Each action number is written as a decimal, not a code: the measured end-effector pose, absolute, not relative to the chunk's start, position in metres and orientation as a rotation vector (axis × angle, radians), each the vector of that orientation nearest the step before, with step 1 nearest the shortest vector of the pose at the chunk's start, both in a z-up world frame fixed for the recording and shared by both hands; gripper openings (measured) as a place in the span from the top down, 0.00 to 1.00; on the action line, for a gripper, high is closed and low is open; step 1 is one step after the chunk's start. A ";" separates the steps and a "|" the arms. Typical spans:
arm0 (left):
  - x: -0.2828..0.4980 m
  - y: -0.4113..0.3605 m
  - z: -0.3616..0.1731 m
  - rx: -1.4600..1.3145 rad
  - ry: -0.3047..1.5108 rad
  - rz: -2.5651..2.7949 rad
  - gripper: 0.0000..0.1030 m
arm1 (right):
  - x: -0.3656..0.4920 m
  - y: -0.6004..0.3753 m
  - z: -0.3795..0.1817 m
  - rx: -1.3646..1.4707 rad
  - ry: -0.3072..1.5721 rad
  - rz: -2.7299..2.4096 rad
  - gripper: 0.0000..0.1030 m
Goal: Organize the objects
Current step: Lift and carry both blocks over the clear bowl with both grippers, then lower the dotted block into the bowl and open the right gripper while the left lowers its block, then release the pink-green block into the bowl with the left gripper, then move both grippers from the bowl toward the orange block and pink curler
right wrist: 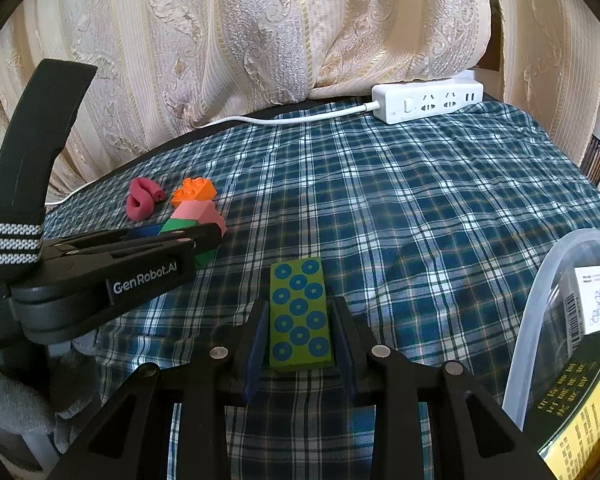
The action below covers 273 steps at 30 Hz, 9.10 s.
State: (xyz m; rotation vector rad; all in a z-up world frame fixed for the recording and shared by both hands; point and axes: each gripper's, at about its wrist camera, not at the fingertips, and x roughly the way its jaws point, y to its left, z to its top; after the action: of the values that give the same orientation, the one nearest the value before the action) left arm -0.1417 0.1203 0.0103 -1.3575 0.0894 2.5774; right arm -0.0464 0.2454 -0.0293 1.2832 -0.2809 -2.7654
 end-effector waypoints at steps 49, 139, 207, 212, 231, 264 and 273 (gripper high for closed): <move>-0.065 0.131 0.082 -1.057 0.181 2.671 0.68 | 0.016 0.274 0.012 1.033 -0.435 -2.917 0.69; -0.004 0.370 0.087 -0.940 0.334 2.181 0.40 | 0.165 0.478 0.009 0.881 -0.836 -3.233 0.56; -0.055 0.146 0.077 -1.155 0.076 2.582 0.30 | 0.103 0.343 0.033 0.900 -0.621 -3.026 0.10; -0.062 0.120 0.073 -1.183 0.037 2.625 0.25 | 0.091 0.328 0.030 0.940 -0.613 -2.988 0.08; -0.089 0.026 0.057 -1.327 -0.086 2.749 0.19 | 0.035 0.257 0.021 1.062 -0.470 -2.826 0.03; -0.119 -0.059 0.053 -1.406 -0.270 2.864 0.19 | -0.135 0.153 -0.017 1.254 -0.147 -2.710 0.13; -0.124 -0.064 0.044 -1.447 -0.275 2.863 0.19 | -0.164 0.145 -0.024 1.289 -0.118 -2.689 0.31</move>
State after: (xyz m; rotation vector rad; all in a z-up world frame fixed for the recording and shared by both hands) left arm -0.1243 -0.0640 0.0443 -1.4466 -0.2755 2.8629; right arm -0.1637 0.1452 -0.0243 1.2887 -0.1183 -2.6888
